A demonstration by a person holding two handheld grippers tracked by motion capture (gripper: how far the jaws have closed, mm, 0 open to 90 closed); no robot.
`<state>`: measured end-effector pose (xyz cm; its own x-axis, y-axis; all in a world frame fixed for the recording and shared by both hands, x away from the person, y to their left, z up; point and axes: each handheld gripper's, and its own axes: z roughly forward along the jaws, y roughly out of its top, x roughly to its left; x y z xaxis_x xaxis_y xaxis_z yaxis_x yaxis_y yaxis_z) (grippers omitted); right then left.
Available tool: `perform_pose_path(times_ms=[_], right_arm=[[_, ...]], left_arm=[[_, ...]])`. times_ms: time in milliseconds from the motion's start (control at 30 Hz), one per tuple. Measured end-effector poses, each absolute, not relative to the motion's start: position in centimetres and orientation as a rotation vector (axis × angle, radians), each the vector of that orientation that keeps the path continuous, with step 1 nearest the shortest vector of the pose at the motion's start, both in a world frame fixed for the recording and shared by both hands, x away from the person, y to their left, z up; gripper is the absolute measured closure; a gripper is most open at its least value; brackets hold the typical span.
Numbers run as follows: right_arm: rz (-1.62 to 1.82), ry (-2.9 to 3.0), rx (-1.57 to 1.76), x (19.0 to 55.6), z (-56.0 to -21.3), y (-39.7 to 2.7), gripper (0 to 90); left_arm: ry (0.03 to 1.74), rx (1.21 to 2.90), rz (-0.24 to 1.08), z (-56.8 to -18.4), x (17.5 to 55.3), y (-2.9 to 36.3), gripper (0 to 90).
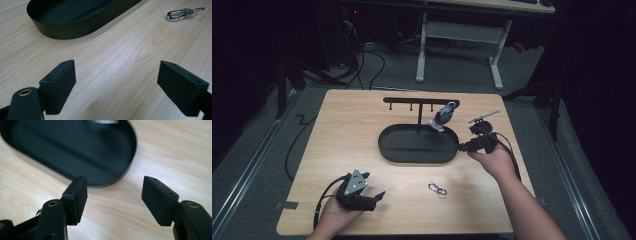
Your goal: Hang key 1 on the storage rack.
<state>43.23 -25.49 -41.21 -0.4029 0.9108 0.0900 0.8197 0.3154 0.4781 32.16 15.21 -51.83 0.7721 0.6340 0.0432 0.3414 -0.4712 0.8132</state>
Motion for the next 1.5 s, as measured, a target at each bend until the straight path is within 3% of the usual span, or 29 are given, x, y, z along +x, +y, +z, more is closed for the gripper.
perform_pose_path(times_ms=[433, 1133, 1500], right_arm=[[0.755, 2.419, 1.48, 38.6, -44.1, -24.7, 48.6], [1.073, 2.266, 1.445, 30.8, -51.2, -26.0, 43.1], [1.097, 2.415, 1.216, 30.6, -51.5, -21.5, 50.1]], left_arm=[[0.722, 2.099, 0.428, -51.9, 32.1, 15.1, 15.9], [0.705, 2.108, 0.418, -52.0, 31.9, 14.5, 16.0], [0.742, 2.105, 0.444, -51.9, 30.9, 15.7, 16.1]])
